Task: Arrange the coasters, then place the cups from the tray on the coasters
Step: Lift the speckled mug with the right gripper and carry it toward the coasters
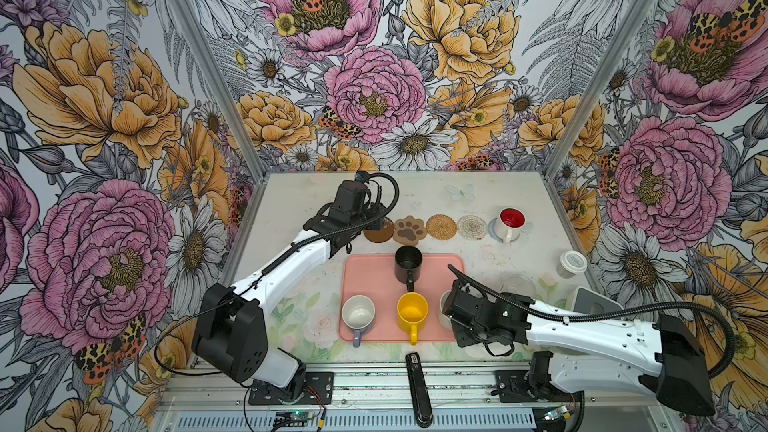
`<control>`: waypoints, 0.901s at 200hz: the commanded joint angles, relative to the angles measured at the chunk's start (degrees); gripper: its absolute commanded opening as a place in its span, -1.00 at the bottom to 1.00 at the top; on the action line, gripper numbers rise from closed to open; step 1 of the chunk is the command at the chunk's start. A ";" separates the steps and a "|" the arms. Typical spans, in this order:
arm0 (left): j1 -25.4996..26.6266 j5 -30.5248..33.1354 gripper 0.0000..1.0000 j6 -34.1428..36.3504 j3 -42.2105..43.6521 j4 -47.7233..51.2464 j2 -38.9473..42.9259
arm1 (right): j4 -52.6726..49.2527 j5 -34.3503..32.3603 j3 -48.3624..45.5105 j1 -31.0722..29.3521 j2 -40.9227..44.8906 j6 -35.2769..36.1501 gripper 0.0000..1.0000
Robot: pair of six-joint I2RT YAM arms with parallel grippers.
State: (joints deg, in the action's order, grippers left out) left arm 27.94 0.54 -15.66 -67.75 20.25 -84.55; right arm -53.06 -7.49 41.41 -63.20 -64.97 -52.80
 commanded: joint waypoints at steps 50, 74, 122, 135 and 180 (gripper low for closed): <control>-0.79 -1.21 -0.02 -0.29 1.43 -1.31 0.11 | 3.60 -1.56 -0.47 -0.08 -2.51 -0.55 -0.37; -0.87 -1.23 -0.02 -0.26 1.64 -1.39 0.27 | 3.58 -1.48 -0.20 -0.17 -3.28 -0.53 -0.54; -1.14 -1.30 -0.02 -0.18 1.84 -1.35 0.44 | 3.49 -2.04 1.77 0.27 -2.95 0.71 -1.00; -1.22 -1.25 -0.02 -0.21 1.84 -1.44 0.52 | 3.44 -2.00 2.89 0.57 -3.12 1.35 -1.00; -1.48 -1.30 -0.02 -0.09 2.02 -1.62 0.79 | 2.83 -2.93 7.34 2.01 -3.41 3.09 -1.00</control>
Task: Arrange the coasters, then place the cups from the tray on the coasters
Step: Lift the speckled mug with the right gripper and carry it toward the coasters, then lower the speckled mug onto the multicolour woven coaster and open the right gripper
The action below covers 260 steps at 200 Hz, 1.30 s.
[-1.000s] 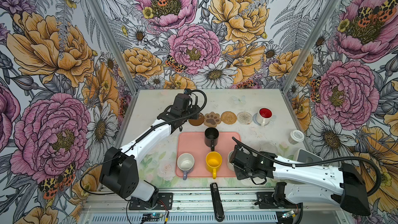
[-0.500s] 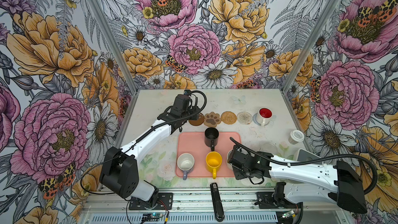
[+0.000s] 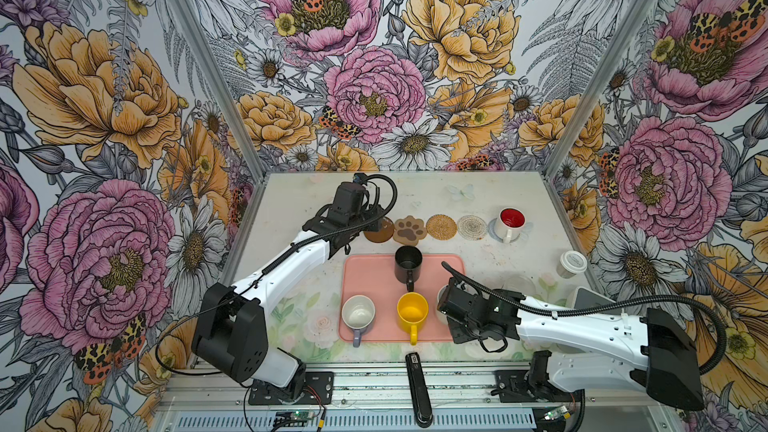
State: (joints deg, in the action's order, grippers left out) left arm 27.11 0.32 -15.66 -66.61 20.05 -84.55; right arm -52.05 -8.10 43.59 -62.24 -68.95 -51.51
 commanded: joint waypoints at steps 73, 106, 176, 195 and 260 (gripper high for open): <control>-1.22 -1.20 -0.02 -0.17 1.78 -1.84 1.40 | -0.19 -1.83 12.69 12.09 -0.29 9.16 -1.00; -1.88 -1.16 -0.02 -0.25 2.26 -1.77 2.36 | -0.95 -1.41 17.11 20.43 -5.95 14.11 -1.00; -3.55 -1.46 -0.01 -0.77 4.33 -1.86 5.39 | 0.20 -7.46 28.74 32.67 -19.32 24.68 -1.00; -4.07 -1.65 -0.02 -1.07 4.67 -1.97 5.79 | 2.26 -6.80 30.40 35.60 -21.33 26.35 -1.00; -4.40 -2.53 -0.01 -1.84 4.64 -1.99 6.07 | 7.93 -5.41 36.94 42.77 -29.67 29.46 -1.00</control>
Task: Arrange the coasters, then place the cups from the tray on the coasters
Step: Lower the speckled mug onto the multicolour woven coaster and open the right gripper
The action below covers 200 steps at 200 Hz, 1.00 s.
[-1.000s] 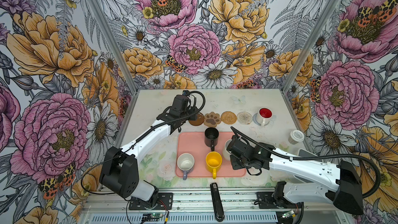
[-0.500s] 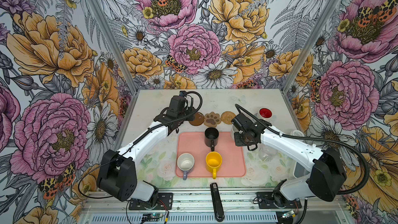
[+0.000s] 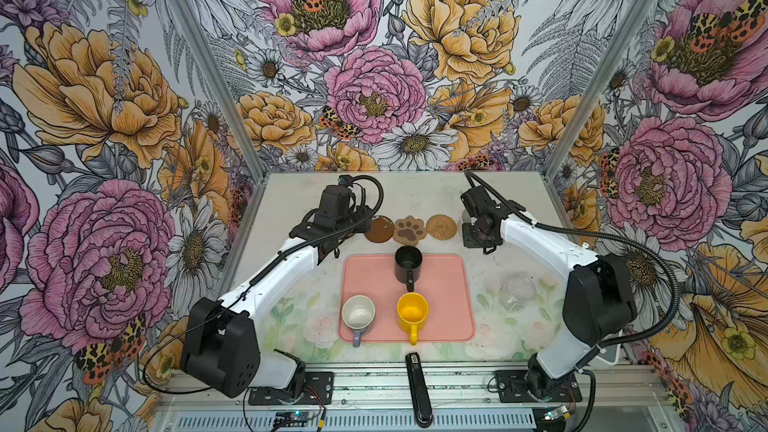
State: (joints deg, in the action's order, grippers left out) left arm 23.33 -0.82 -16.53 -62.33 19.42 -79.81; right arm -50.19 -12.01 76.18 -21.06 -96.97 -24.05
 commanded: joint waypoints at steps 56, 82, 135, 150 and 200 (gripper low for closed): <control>-0.74 -1.93 -0.02 -1.30 0.20 -1.23 1.68 | 8.17 -0.30 7.21 4.43 -7.15 2.82 -1.00; -0.70 -2.16 -0.01 -1.42 -0.02 -1.23 1.59 | 9.04 0.20 7.01 5.30 -8.10 2.72 -1.00; -0.70 -2.30 -0.01 -1.49 -0.16 -1.24 1.50 | 10.54 1.42 6.37 5.86 -8.98 2.60 -1.00; -0.69 -2.34 -0.02 -1.48 -0.10 -1.14 1.50 | 10.81 1.63 6.35 5.96 -9.29 2.50 -1.00; -0.70 -2.31 -0.01 -1.60 0.00 -1.05 1.52 | 11.04 2.03 5.74 6.28 -9.64 2.26 -1.00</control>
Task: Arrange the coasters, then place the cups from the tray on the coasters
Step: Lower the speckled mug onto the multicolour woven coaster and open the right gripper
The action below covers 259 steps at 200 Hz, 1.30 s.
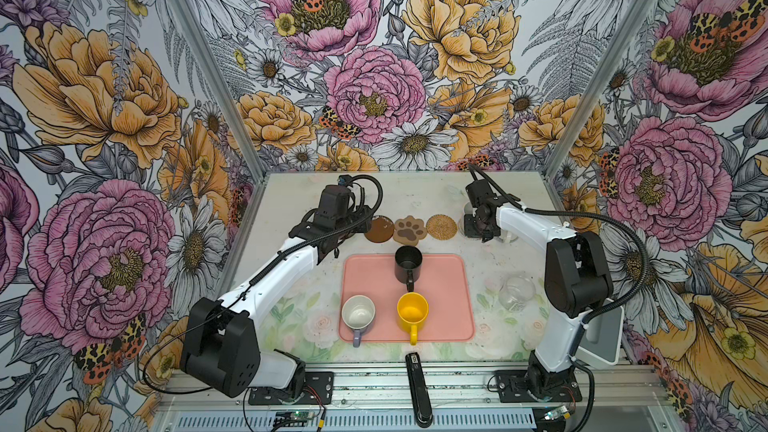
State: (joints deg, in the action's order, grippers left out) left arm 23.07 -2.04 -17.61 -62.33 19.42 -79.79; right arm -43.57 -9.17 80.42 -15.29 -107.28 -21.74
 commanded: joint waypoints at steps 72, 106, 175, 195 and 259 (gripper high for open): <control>-0.47 -0.95 -0.01 -0.53 0.45 -1.05 2.00 | 4.72 -0.39 0.20 0.88 0.42 -0.41 -1.00; -0.47 -0.86 -0.02 -0.52 0.58 -0.97 2.18 | 4.79 -0.03 0.14 1.01 0.06 -0.63 -1.00; -0.46 -0.73 -0.02 -0.55 0.72 -0.90 2.42 | 4.77 0.28 -0.29 1.09 0.05 -0.90 -1.00; -0.45 -0.68 -0.02 -0.51 0.93 -0.90 2.57 | 4.81 0.31 -0.32 1.17 0.15 -0.85 -0.96; -0.51 -0.59 -0.01 -0.51 1.00 -0.79 2.88 | 4.76 0.59 -0.39 1.17 0.19 -1.06 -0.67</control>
State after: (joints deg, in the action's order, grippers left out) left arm 23.05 -2.04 -17.61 -62.06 19.44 -78.52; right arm -42.76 -8.08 79.92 -14.52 -107.61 -22.00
